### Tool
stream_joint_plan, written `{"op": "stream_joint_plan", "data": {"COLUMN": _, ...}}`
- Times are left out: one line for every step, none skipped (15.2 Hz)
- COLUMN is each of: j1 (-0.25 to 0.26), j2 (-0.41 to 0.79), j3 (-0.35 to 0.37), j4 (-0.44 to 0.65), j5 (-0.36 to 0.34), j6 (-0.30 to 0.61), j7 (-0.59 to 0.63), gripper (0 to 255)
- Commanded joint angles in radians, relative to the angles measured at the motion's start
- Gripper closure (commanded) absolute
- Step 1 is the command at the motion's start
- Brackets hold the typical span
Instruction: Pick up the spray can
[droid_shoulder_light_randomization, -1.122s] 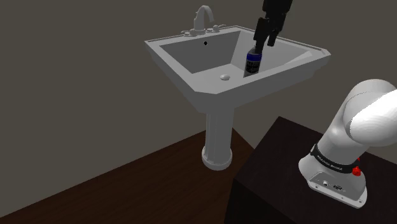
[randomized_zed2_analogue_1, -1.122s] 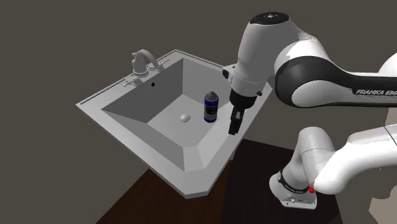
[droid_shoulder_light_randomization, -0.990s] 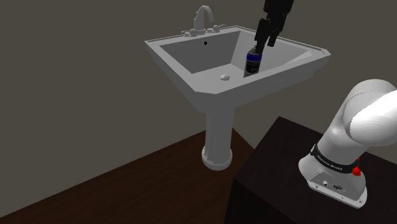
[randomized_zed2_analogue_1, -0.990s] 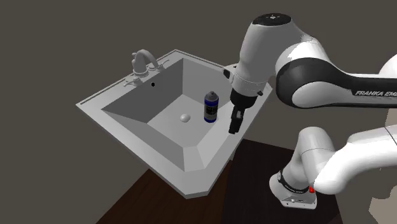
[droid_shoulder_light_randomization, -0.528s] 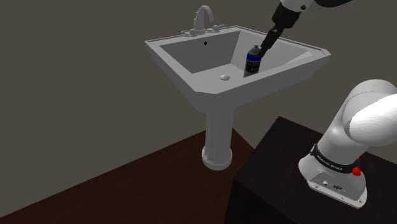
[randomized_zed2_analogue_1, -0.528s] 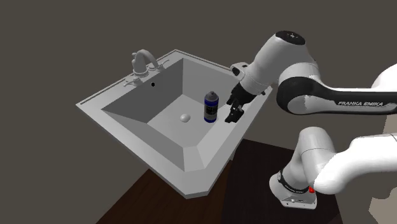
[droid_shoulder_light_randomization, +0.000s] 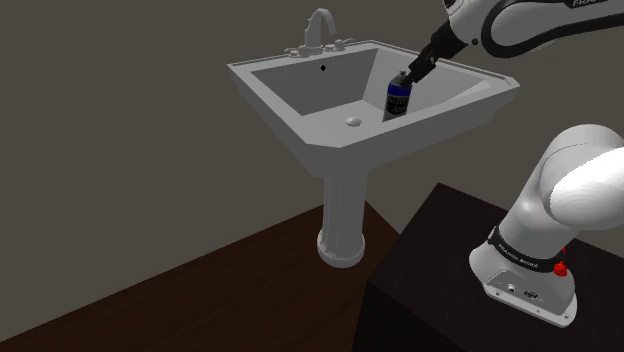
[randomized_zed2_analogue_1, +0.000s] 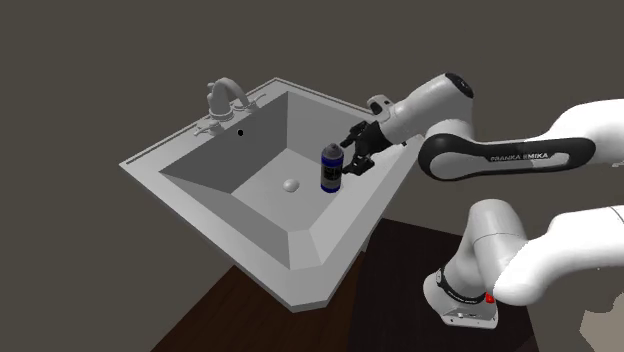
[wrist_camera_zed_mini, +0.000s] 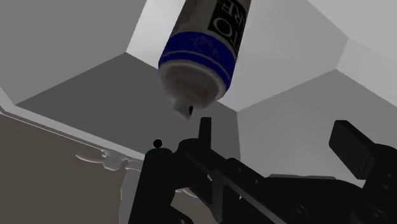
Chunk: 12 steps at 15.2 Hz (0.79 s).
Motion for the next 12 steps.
{"op": "stream_joint_plan", "data": {"j1": 0.051, "j2": 0.045, "j3": -0.123, "j4": -0.001, "j5": -0.012, "j6": 0.154, "j7": -0.115, "gripper": 0}}
{"op": "stream_joint_plan", "data": {"j1": 0.092, "j2": 0.065, "j3": -0.188, "j4": 0.004, "j5": -0.013, "j6": 0.220, "j7": -0.169, "gripper": 0}}
{"op": "stream_joint_plan", "data": {"j1": 0.142, "j2": 0.081, "j3": -0.257, "j4": 0.014, "j5": -0.012, "j6": 0.283, "j7": -0.227, "gripper": 0}}
{"op": "stream_joint_plan", "data": {"j1": 0.201, "j2": 0.092, "j3": -0.332, "j4": 0.027, "j5": -0.011, "j6": 0.340, "j7": -0.284, "gripper": 0}}
{"op": "stream_joint_plan", "data": {"j1": 0.218, "j2": 0.094, "j3": -0.352, "j4": 0.031, "j5": -0.013, "j6": 0.353, "j7": -0.297, "gripper": 0}}
{"op": "stream_joint_plan", "data": {"j1": 0.222, "j2": 0.100, "j3": -0.363, "j4": 0.023, "j5": -0.015, "j6": 0.368, "j7": -0.302, "gripper": 0}}
{"op": "stream_joint_plan", "data": {"j1": 0.227, "j2": 0.106, "j3": -0.374, "j4": 0.015, "j5": -0.017, "j6": 0.384, "j7": -0.307, "gripper": 0}}
{"op": "stream_joint_plan", "data": {"j1": 0.232, "j2": 0.112, "j3": -0.386, "j4": 0.007, "j5": -0.018, "j6": 0.399, "j7": -0.312, "gripper": 0}}
{"op": "stream_joint_plan", "data": {"j1": 0.237, "j2": 0.119, "j3": -0.398, "j4": -0.001, "j5": -0.019, "j6": 0.415, "j7": -0.318, "gripper": 0}}
{"op": "stream_joint_plan", "data": {"j1": 0.244, "j2": 0.126, "j3": -0.410, "j4": -0.008, "j5": -0.020, "j6": 0.431, "j7": -0.323, "gripper": 0}}
{"op": "stream_joint_plan", "data": {"j1": 0.250, "j2": 0.133, "j3": -0.423, "j4": -0.015, "j5": -0.021, "j6": 0.447, "j7": -0.329, "gripper": 0}}
{"op": "stream_joint_plan", "data": {"j1": 0.262, "j2": 0.144, "j3": -0.444, "j4": -0.026, "j5": -0.022, "j6": 0.472, "j7": -0.339, "gripper": 0}}
